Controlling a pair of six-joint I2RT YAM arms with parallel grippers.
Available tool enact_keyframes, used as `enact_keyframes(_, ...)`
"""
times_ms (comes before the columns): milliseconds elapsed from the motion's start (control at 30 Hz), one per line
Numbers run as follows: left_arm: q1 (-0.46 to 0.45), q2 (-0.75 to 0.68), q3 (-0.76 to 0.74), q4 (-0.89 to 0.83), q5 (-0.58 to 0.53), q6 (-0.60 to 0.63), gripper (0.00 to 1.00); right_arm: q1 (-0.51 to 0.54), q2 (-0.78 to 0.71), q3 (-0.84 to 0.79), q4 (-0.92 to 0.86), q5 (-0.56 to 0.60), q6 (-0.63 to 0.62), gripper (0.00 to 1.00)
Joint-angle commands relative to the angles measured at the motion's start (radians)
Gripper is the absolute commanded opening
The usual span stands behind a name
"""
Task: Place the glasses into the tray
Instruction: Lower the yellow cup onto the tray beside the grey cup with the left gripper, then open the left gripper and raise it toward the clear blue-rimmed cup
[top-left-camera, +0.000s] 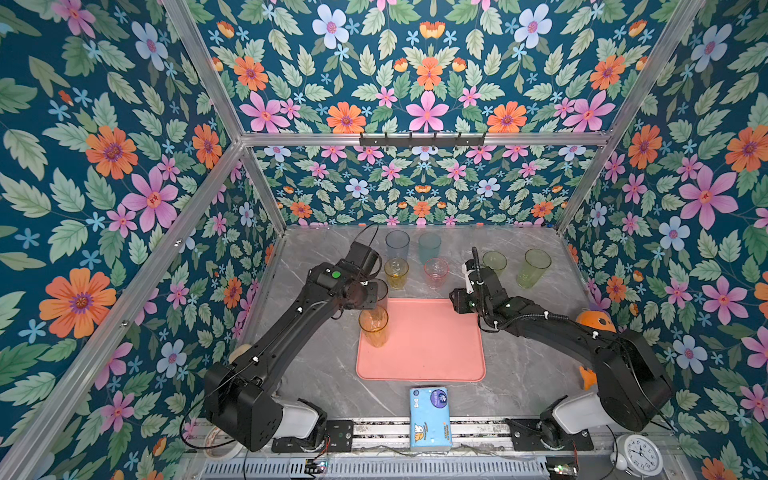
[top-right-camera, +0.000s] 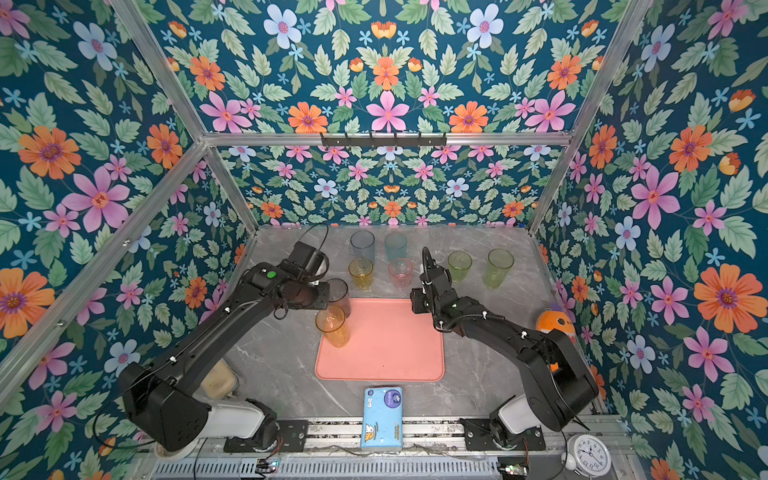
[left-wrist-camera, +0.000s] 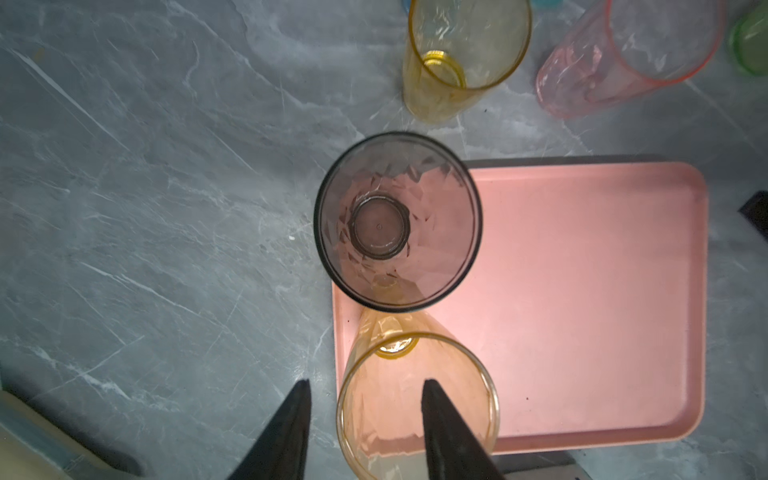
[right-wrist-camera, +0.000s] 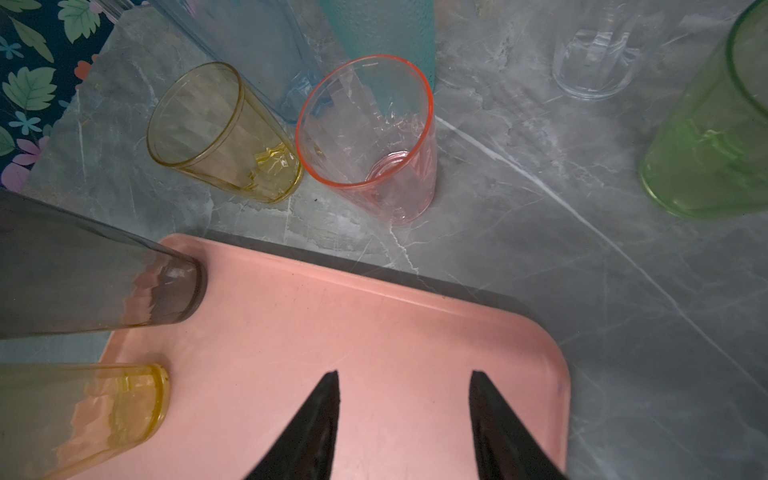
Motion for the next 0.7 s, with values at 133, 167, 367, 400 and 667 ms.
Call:
enact_keyframes(133, 0.054, 0.061, 0.158, 0.005, -0.044, 0.037, 0.54, 0.002, -0.039, -0.042, 0.056, -0.045, -0.014, 0.54)
enact_keyframes(167, 0.06, 0.079, 0.179, 0.022, -0.044, 0.036, 0.55, 0.0, -0.044, -0.047, 0.06, -0.046, -0.015, 0.54)
enact_keyframes(367, 0.1, 0.192, 0.282, 0.09, -0.045, -0.016, 0.57, 0.001, -0.058, -0.053, 0.059, -0.043, -0.016, 0.54)
enact_keyframes(400, 0.112, 0.205, 0.286, 0.108, -0.036, -0.024, 0.57, 0.001, -0.059, -0.056, 0.063, -0.052, -0.013, 0.54)
enact_keyframes(667, 0.148, 0.325, 0.362, 0.249, -0.032, -0.058, 0.58, 0.001, -0.056, -0.049, 0.05, -0.04, -0.007, 0.55)
